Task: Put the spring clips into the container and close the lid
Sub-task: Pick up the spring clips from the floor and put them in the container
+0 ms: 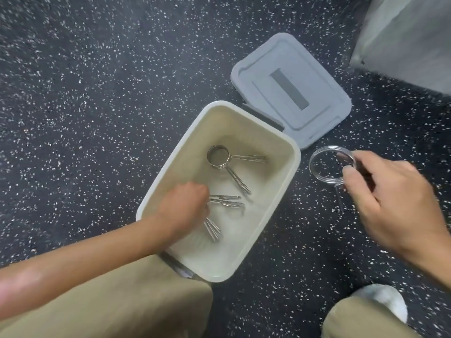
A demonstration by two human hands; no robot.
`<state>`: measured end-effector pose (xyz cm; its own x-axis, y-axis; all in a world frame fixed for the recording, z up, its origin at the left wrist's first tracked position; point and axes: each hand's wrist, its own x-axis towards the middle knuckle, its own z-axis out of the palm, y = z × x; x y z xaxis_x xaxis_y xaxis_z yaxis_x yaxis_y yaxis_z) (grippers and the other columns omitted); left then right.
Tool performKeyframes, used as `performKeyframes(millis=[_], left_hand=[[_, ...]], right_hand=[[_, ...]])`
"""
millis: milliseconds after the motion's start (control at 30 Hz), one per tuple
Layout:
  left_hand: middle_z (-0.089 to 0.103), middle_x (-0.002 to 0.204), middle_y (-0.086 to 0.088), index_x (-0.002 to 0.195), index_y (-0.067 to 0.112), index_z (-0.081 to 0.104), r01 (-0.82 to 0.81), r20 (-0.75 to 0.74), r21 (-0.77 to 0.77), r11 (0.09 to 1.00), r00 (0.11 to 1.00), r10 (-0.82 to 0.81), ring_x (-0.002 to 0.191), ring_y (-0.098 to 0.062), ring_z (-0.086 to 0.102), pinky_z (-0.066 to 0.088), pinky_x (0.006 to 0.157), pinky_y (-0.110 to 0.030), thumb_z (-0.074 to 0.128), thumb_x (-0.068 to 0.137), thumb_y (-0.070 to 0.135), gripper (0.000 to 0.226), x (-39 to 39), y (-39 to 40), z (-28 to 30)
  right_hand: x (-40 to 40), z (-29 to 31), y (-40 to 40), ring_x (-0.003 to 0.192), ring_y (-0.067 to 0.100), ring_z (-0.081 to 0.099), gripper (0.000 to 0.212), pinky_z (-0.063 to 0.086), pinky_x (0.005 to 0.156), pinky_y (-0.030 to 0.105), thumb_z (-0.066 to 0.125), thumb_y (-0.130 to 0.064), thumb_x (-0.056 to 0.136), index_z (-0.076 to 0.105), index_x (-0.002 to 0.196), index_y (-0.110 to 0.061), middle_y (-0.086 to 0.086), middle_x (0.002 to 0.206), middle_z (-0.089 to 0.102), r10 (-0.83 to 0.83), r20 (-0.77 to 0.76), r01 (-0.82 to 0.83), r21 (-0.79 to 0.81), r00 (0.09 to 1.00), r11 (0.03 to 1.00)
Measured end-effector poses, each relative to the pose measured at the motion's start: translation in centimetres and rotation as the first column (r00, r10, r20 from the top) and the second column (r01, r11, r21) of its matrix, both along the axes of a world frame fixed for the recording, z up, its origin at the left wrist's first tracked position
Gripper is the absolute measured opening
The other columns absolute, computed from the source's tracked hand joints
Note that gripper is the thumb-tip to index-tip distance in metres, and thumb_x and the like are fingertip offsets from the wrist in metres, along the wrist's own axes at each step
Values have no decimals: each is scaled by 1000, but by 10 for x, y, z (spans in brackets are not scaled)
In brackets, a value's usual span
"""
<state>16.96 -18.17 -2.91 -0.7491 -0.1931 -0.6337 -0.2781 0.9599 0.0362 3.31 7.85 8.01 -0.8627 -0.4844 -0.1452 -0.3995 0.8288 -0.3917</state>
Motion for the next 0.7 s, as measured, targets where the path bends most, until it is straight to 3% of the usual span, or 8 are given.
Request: performKeyframes(millis=[100,233,367,433,567,700], left_hand=[[69,91,-11,88,9,65,-13,0,-5,1000,1000,13,81,-37,67,42,58,-32,52,85,17,16,7,-4,-3],[69,93,-12,89,10,62,26,-27,-15,1000,999,-26,83,-37,67,41,59,-34,52,90,21,15,9,-2,0],[68,102,-10,100,11,64,44,-63,-4,999,997,-44,92,-33,66,40,62,-33,51,97,32,24,13,-2,6],[67,102,-8,97,13,63,41,-97,12,999,994,-39,91,-31,66,40,62,-33,47,99,36,28,15,-3,12],[65,96,-4,89,14,61,5,-155,45,999,988,2,85,-31,65,39,62,-34,42,100,47,40,17,-8,25],[62,91,-3,82,15,53,-54,-206,109,993,976,76,81,-31,62,36,61,-34,36,100,52,45,21,-11,40]], right_hand=[[-12,14,-20,66,29,47,35,32,63,35,40,-30,98,66,105,-7,0,61,53,57,0,-57,18,998,998],[-22,27,-45,60,34,54,40,48,57,43,31,-35,102,64,92,-13,1,58,57,217,32,-219,95,976,971],[-22,42,-76,57,30,55,38,46,57,44,30,-39,99,56,83,-17,4,58,58,319,153,-336,108,935,935],[-21,43,-96,61,30,55,36,45,60,44,28,-39,99,51,80,-19,3,62,60,363,202,-387,96,910,917],[-18,20,-134,65,32,57,26,50,59,43,42,-19,97,54,74,-14,7,67,62,475,273,-534,215,837,818],[-12,-18,-167,49,21,37,32,24,43,30,48,-10,90,36,61,-14,5,58,41,491,304,-573,316,816,756]])
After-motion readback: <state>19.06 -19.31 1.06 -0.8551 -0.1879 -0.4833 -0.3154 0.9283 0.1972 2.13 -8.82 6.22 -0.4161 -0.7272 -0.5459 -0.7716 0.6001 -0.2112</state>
